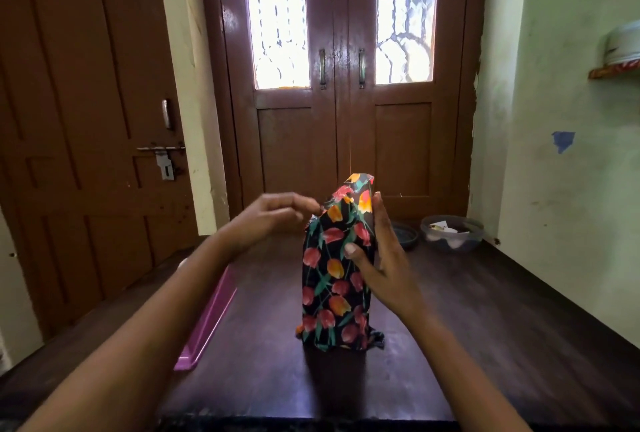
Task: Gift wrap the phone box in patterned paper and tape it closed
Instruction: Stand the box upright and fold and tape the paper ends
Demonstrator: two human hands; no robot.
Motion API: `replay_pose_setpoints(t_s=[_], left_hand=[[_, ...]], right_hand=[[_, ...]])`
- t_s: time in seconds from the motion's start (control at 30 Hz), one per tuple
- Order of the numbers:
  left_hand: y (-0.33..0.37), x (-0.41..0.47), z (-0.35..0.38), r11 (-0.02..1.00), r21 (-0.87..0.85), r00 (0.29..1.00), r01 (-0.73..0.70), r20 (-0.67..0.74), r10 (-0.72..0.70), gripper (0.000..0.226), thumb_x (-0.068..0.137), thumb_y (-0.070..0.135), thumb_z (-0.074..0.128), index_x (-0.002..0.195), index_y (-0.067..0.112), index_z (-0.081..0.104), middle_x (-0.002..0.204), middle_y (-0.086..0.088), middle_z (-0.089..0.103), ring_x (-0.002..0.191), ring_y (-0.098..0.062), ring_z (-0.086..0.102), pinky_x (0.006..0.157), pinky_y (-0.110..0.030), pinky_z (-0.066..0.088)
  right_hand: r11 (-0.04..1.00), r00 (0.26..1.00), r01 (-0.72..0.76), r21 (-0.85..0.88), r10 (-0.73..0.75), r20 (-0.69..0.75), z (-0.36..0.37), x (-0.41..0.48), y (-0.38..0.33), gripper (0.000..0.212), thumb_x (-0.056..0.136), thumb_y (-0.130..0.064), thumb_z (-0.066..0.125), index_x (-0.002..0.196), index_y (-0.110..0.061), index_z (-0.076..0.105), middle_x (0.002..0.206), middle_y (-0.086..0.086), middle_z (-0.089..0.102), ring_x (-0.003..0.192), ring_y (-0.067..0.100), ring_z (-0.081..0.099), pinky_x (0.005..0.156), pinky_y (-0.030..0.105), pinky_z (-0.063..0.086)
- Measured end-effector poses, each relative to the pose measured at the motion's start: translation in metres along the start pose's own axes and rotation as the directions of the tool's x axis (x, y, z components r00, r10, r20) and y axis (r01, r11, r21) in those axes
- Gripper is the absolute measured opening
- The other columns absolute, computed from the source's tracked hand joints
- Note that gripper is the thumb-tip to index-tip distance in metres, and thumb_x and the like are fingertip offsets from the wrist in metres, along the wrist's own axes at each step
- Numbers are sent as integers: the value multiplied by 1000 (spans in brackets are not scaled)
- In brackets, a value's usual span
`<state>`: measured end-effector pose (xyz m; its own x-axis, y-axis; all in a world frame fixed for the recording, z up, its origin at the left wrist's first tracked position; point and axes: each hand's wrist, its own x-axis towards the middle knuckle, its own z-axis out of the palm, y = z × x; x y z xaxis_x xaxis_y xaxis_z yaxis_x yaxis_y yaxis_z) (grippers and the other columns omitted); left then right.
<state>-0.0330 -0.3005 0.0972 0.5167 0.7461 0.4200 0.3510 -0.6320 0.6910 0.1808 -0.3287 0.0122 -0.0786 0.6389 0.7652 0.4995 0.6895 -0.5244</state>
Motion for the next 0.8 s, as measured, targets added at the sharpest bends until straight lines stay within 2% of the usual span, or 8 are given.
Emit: replay_pose_setpoints(t_s=[0.07, 0.17, 0.27, 0.4, 0.57, 0.67, 0.73, 0.8], left_hand=[[-13, -9, 9, 997, -66, 995, 37, 93, -31, 34, 96, 9, 41, 124, 20, 58, 127, 11, 58, 115, -1, 54, 86, -14, 47], [-18, -11, 20, 992, -124, 997, -8, 73, 17, 36, 96, 18, 44, 131, 26, 52, 135, 13, 52, 123, -2, 48, 94, -15, 44], [-17, -11, 23, 989, -142, 997, -36, 57, 45, 37, 96, 14, 46, 132, 23, 52, 137, 12, 50, 124, -2, 47, 95, -18, 45], [-16, -14, 19, 986, -161, 997, -42, 61, 52, 37, 94, 13, 50, 130, 18, 54, 132, 4, 56, 121, -14, 53, 97, -33, 49], [-16, -15, 15, 983, -178, 998, -43, 41, 51, 44, 86, 20, 63, 128, 16, 51, 128, -4, 58, 120, -20, 54, 96, -39, 49], [-13, -13, 11, 990, -142, 998, -26, 50, 34, 50, 84, 22, 66, 130, 26, 46, 126, 0, 57, 116, -14, 56, 94, -36, 51], [-6, -11, 11, 998, -5, 997, -65, 51, 65, 52, 86, 29, 62, 133, 39, 41, 127, 7, 50, 113, -7, 52, 89, -25, 50], [6, -7, 14, 993, 65, 995, -101, 17, 100, 53, 84, 38, 57, 134, 45, 39, 131, 12, 41, 115, -1, 45, 84, -16, 45]], right_hand=[[999, 999, 35, -8, -35, 23, -3, 5, 2, 77, 88, -51, 47, 142, -50, -8, 156, -17, 4, 144, 9, 10, 114, 45, 25], [997, 995, 81, -9, -80, 60, -9, 12, 5, 75, 86, -52, 51, 146, -42, 6, 155, -12, 20, 141, 10, 23, 111, 42, 33], [994, 989, 103, -22, -100, 107, -16, 15, 8, 72, 85, -52, 54, 146, -28, 26, 150, -6, 32, 139, 10, 30, 108, 43, 37], [985, 971, 174, -15, -169, 171, -22, 20, 5, 66, 84, -53, 57, 136, -14, 47, 144, -3, 43, 137, 8, 32, 110, 38, 34], [980, 957, 201, -10, -194, 215, -26, 25, -1, 50, 81, -52, 62, 116, -17, 65, 133, -8, 55, 127, 3, 46, 99, 35, 46], [977, 946, 209, -37, -193, 262, -27, 26, -3, 44, 80, -53, 62, 109, -21, 68, 124, -9, 61, 120, 3, 51, 95, 37, 49], [977, 937, 210, -38, -190, 295, -29, 27, -4, 42, 80, -53, 62, 109, -22, 68, 120, -9, 63, 118, 4, 53, 94, 38, 49], [977, 930, 208, -54, -181, 321, -31, 28, -6, 42, 80, -53, 62, 109, -24, 67, 118, -10, 64, 116, 3, 54, 94, 37, 49]])
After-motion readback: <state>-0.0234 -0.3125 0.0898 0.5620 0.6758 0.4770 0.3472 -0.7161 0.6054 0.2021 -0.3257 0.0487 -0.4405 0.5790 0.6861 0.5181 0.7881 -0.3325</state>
